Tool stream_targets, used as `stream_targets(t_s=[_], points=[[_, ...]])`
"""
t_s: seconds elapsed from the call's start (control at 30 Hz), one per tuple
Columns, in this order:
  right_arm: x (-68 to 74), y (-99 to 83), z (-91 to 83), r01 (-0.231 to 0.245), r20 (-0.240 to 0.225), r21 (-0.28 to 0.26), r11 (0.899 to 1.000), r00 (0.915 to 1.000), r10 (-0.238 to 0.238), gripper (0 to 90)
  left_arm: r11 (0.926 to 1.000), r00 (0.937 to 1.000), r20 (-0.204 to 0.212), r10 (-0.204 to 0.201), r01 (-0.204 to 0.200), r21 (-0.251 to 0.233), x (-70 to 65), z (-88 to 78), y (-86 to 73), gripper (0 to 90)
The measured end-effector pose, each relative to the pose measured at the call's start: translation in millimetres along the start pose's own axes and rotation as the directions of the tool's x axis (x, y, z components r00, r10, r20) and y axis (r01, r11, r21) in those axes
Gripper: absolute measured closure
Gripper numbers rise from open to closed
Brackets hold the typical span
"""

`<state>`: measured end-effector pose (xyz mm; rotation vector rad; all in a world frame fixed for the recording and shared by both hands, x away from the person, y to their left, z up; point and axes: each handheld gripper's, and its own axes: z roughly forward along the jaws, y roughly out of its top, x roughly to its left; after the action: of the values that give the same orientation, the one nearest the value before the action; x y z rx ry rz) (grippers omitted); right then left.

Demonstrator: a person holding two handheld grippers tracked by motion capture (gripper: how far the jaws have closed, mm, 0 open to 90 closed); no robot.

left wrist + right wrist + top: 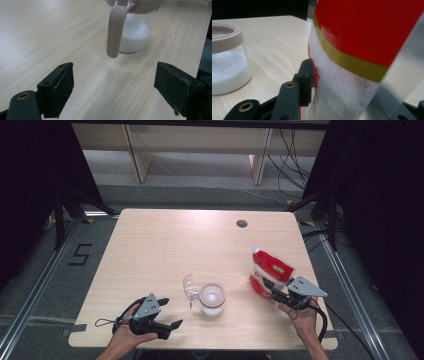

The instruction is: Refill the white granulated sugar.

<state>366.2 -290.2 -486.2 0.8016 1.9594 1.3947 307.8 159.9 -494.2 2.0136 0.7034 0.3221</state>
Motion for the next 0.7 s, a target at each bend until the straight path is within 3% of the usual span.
stream_targets(t_s=[0.1, 0.2, 0.3, 0.33, 0.4, 0.47, 0.5, 0.53, 0.63, 0.67, 0.7], points=[[0.1, 0.3, 0.2, -0.007, 0.014, -0.022, 1.0, 0.9999, 0.007, 57.7, 1.0, 1.0, -0.001, 0.0, 0.0, -0.001, -0.1, 0.0, -0.1, 15.6], [2.2, 0.9, -3.6, -0.049, -0.003, 0.006, 0.999, 0.9988, 0.049, 54.9, 1.0, 1.0, 0.001, 0.001, -0.001, 0.001, 0.0, -0.1, 0.0, 15.6], [-1.4, 2.2, -3.4, 0.002, 0.005, -0.021, 1.0, 1.0, -0.002, 51.6, 1.0, 1.0, -0.001, 0.006, -0.006, 0.007, 0.5, -0.4, 0.1, 15.6], [1.8, 2.7, -5.4, -0.049, 0.003, 0.0, 0.999, 0.9988, 0.049, 48.8, 1.0, 1.0, 0.0, 0.0, 0.0, 0.0, 0.0, -0.1, 0.0, 15.6], [3.3, 2.6, -5.4, -0.06, 0.01, -0.004, 0.998, 0.9981, 0.06, 47.8, 1.0, 0.9999, -0.012, 0.003, -0.003, 0.004, -0.1, -0.7, 0.0, 15.6], [3.4, 3.5, -7.7, -0.038, -0.009, 0.016, 0.999, 0.9992, 0.038, 46.6, 1.0, 0.9999, -0.01, 0.002, -0.002, 0.004, -0.2, -0.7, 0.1, 15.6], [5.7, 4.1, -7.4, -0.06, -0.01, 0.017, 0.998, 0.9981, 0.06, 45.6, 1.0, 0.9999, -0.01, 0.002, -0.002, 0.004, -0.2, -0.6, 0.0, 15.6], [5.3, 4.2, -7.9, -0.046, 0.002, 0.017, 0.999, 0.9989, 0.046, 44.1, 1.0, 1.0, 0.001, -0.004, 0.004, 0.001, -0.1, -0.1, 0.0, 15.6], [7.0, 5.0, -11.4, -0.077, 0.02, 0.029, 0.997, 0.9969, 0.076, 40.5, 1.0, 0.9999, -0.01, 0.001, -0.001, 0.002, -0.1, -0.8, 0.1, 15.6], [5.4, 5.6, -12.0, -0.048, 0.029, 0.019, 0.999, 0.9984, 0.048, 39.0, 1.0, 0.9999, -0.01, -0.002, 0.002, 0.001, -0.1, -0.6, 0.0, 15.6], [5.8, 6.3, -14.1, -0.062, 0.035, 0.028, 0.998, 0.9975, 0.061, 37.7, 1.0, 1.0, 0.001, -0.008, 0.008, -0.003, -0.1, 0.0, 0.0, 15.6]])
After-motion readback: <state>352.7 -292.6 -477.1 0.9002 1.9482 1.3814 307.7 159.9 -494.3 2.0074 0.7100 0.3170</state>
